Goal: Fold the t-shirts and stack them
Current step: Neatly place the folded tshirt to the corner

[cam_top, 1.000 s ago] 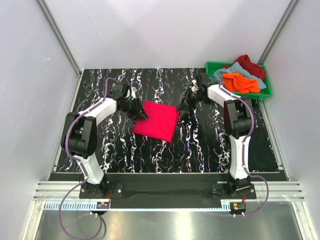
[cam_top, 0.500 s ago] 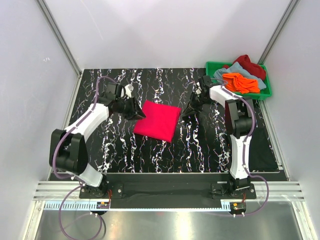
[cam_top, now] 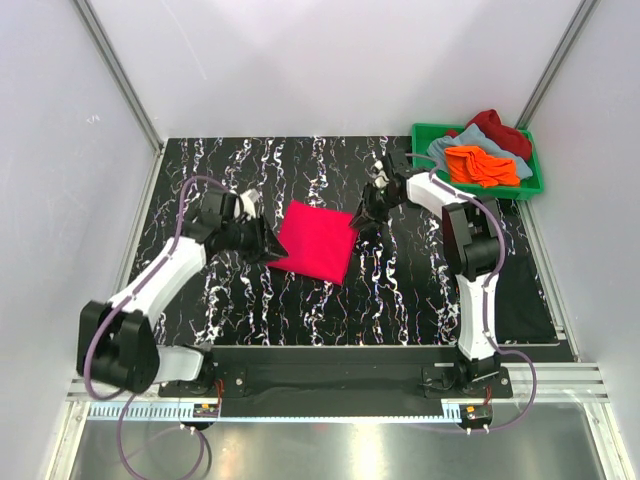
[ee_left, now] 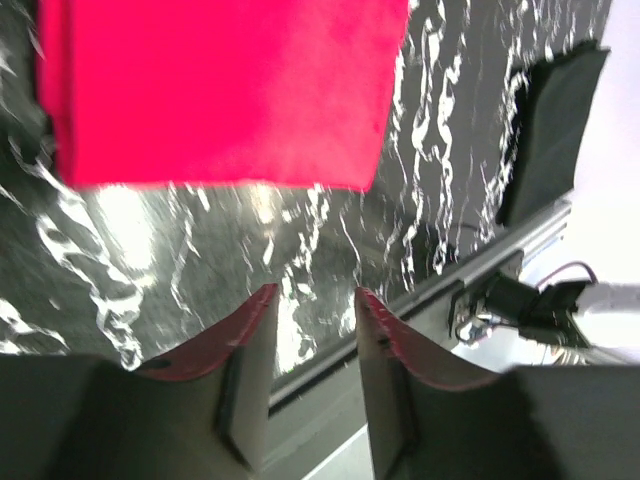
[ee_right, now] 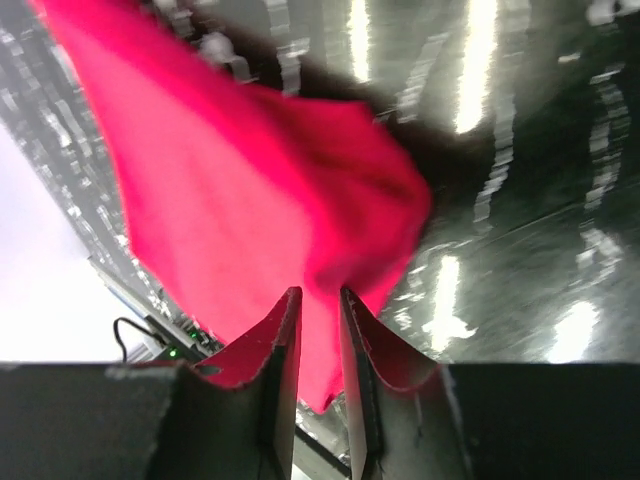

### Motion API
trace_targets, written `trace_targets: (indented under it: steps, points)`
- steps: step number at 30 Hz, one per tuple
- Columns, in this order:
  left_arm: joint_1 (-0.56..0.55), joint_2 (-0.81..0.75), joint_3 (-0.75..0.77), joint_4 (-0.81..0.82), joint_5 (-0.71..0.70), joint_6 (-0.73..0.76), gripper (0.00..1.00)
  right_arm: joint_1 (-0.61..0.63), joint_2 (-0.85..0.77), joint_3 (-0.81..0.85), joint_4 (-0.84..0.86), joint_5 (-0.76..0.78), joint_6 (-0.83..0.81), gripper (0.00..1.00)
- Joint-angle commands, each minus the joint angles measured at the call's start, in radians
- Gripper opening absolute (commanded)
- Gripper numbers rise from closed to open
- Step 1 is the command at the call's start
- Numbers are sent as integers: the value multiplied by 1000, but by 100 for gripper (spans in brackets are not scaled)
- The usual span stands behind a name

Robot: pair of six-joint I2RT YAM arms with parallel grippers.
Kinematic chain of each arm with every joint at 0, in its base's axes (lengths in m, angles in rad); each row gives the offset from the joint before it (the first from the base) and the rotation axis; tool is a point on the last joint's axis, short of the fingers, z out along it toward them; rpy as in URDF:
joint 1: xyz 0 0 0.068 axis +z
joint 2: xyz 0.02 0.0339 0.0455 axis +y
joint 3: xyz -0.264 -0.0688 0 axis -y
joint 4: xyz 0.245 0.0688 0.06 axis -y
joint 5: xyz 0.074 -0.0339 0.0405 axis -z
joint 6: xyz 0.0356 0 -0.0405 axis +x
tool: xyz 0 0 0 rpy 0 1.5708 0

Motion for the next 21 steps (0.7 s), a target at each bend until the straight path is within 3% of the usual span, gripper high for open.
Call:
trace_targets:
  steps: [1, 7, 11, 14, 18, 21]
  points:
    - [-29, -102, -62, 15, 19, -54, 43, -22, 29, 7, 23, 13, -24, 29]
    - [-63, -236, -229, 156, 10, -217, 54, -47, -58, -56, -23, 143, -85, 34]
    - [-107, -294, -362, 343, -40, -462, 64, -47, -260, -147, -31, 277, -99, 54]
    - [-161, -308, -457, 457, -135, -634, 66, -47, -372, -239, -28, 270, -101, 61]
    - [-253, -310, -583, 731, -277, -855, 67, -47, -474, -380, -14, 236, -93, 68]
    - [-350, -216, -581, 787, -378, -979, 79, -47, -549, -464, 6, 211, -90, 71]
